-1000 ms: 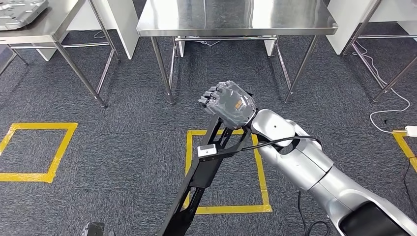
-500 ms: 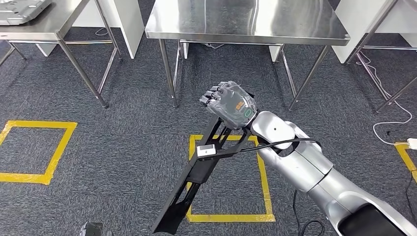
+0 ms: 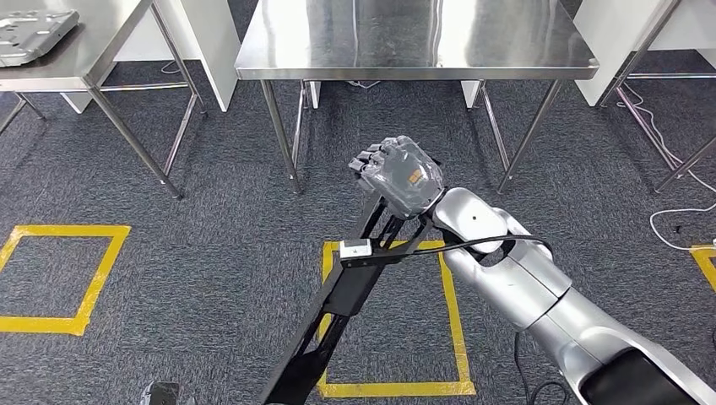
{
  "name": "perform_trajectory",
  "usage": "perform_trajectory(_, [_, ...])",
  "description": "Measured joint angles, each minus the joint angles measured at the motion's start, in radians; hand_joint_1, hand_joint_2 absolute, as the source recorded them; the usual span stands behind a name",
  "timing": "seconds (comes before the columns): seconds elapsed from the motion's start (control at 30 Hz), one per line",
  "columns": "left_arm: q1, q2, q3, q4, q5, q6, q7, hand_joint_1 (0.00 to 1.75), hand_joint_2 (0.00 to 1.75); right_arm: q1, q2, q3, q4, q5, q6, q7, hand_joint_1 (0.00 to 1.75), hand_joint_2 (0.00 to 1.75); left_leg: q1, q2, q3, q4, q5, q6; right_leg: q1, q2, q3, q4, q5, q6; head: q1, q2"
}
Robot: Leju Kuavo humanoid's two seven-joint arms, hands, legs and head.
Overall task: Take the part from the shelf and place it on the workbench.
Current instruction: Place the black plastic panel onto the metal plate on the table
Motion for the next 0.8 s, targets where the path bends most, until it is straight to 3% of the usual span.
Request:
perform_trajectory(0.07, [0.000, 0.001, 0.000, 0.000, 0.002, 0.002, 0.000, 0.00, 1.75, 0.005, 0.005, -0.016, 0.006, -0.087, 0.027, 0.000, 1.62, 1.75, 0.000, 0.001, 0.047, -0.134, 0.096, 0.007, 0.000, 0.001, 0.022, -0.001, -0.015, 0.006, 0.001, 0.000])
perform_trajectory(0.1, [0.000, 0.001, 0.000, 0.001, 0.004, 0.002, 0.000, 0.00, 1.75, 0.007, 0.008, -0.028, 0.009, -0.145, 0.048, 0.000, 1.62, 1.75, -0.002, 0.001, 0.072, -0.194, 0.126, 0.012, 0.002, 0.001, 0.029, -0.002, -0.021, 0.009, 0.002, 0.000])
perform_trajectory(0.13, [0.000, 0.001, 0.000, 0.001, 0.006, 0.002, -0.001, 0.00, 1.75, 0.011, 0.013, -0.043, 0.013, -0.213, 0.072, 0.002, 1.62, 1.75, -0.006, 0.001, 0.091, -0.232, 0.136, 0.020, 0.004, 0.001, 0.032, -0.003, -0.026, 0.014, 0.002, 0.000])
perform_trajectory(0.2, [0.001, 0.002, 0.000, 0.002, 0.009, 0.003, -0.002, 0.00, 1.75, 0.023, 0.023, -0.077, 0.021, -0.322, 0.106, 0.014, 1.62, 1.75, -0.013, 0.002, 0.102, -0.252, 0.124, 0.034, 0.006, 0.001, 0.031, -0.006, -0.030, 0.024, 0.002, 0.000])
perform_trajectory(0.27, [0.002, 0.001, 0.000, 0.002, 0.011, 0.005, -0.004, 0.00, 1.75, 0.033, 0.033, -0.107, 0.027, -0.346, 0.104, 0.029, 1.62, 1.75, -0.009, 0.001, 0.116, -0.266, 0.122, 0.048, 0.009, -0.001, 0.026, 0.001, -0.039, 0.033, 0.002, 0.000])
perform_trajectory(0.33, [0.004, 0.000, 0.000, 0.002, 0.011, 0.008, -0.007, 0.00, 1.75, 0.033, 0.036, -0.122, 0.029, -0.308, 0.066, 0.029, 1.62, 1.75, -0.005, 0.001, 0.134, -0.280, 0.120, 0.060, 0.010, -0.004, -0.013, 0.076, -0.067, 0.035, 0.005, 0.000])
perform_trajectory(0.4, [0.004, -0.001, 0.000, 0.002, 0.011, 0.010, -0.008, 0.00, 1.75, 0.035, 0.033, -0.122, 0.030, -0.270, 0.019, 0.018, 1.62, 1.75, -0.006, 0.001, 0.145, -0.282, 0.112, 0.068, 0.007, -0.004, -0.095, 0.218, -0.108, 0.033, 0.007, 0.000])
perform_trajectory(0.43, [0.005, -0.001, 0.000, 0.002, 0.011, 0.010, -0.008, 0.00, 1.75, 0.039, 0.031, -0.121, 0.030, -0.256, 0.003, 0.014, 1.62, 1.75, -0.006, 0.000, 0.150, -0.282, 0.106, 0.070, 0.006, -0.004, -0.137, 0.277, -0.119, 0.035, 0.008, 0.000])
perform_trajectory(0.47, [0.005, -0.002, 0.000, 0.002, 0.011, 0.010, -0.007, 0.00, 1.75, 0.044, 0.029, -0.119, 0.031, -0.245, -0.008, 0.012, 1.62, 1.75, -0.006, -0.002, 0.157, -0.282, 0.100, 0.070, 0.004, -0.004, -0.163, 0.302, -0.113, 0.041, 0.008, 0.000])
perform_trajectory(0.5, [0.005, -0.002, 0.000, 0.002, 0.010, 0.010, -0.007, 0.00, 1.75, 0.047, 0.027, -0.118, 0.031, -0.235, -0.018, 0.009, 1.62, 1.75, -0.005, -0.004, 0.166, -0.281, 0.093, 0.068, 0.002, -0.005, -0.169, 0.288, -0.089, 0.050, 0.009, 0.000])
perform_trajectory(0.53, [0.005, -0.003, 0.000, 0.003, 0.010, 0.010, -0.007, 0.00, 1.75, 0.050, 0.026, -0.117, 0.031, -0.226, -0.028, 0.006, 1.62, 1.75, -0.005, -0.005, 0.177, -0.280, 0.084, 0.064, -0.002, -0.006, -0.154, 0.233, -0.051, 0.060, 0.009, 0.000])
perform_trajectory(0.6, [0.005, -0.004, 0.000, 0.003, 0.008, 0.010, -0.007, 0.00, 1.75, 0.051, 0.025, -0.115, 0.031, -0.208, -0.059, -0.002, 1.62, 1.75, -0.007, -0.007, 0.193, -0.274, 0.062, 0.053, -0.008, -0.010, -0.096, 0.086, 0.024, 0.073, 0.010, 0.000])
perform_trajectory(0.67, [0.003, -0.003, 0.000, 0.003, 0.007, 0.010, -0.006, 0.00, 1.75, 0.054, 0.026, -0.112, 0.030, -0.187, -0.093, -0.006, 1.62, 1.75, -0.010, -0.006, 0.199, -0.268, 0.043, 0.041, -0.008, -0.010, -0.063, 0.014, 0.047, 0.062, 0.010, 0.000])
perform_trajectory(0.8, [0.000, -0.003, 0.000, 0.002, 0.002, 0.008, -0.001, 0.00, 1.75, 0.063, 0.022, -0.111, 0.023, -0.156, -0.140, -0.005, 1.62, 1.75, -0.003, -0.001, 0.194, -0.239, 0.016, 0.022, -0.007, -0.002, -0.054, 0.014, 0.035, 0.030, 0.005, 0.000])
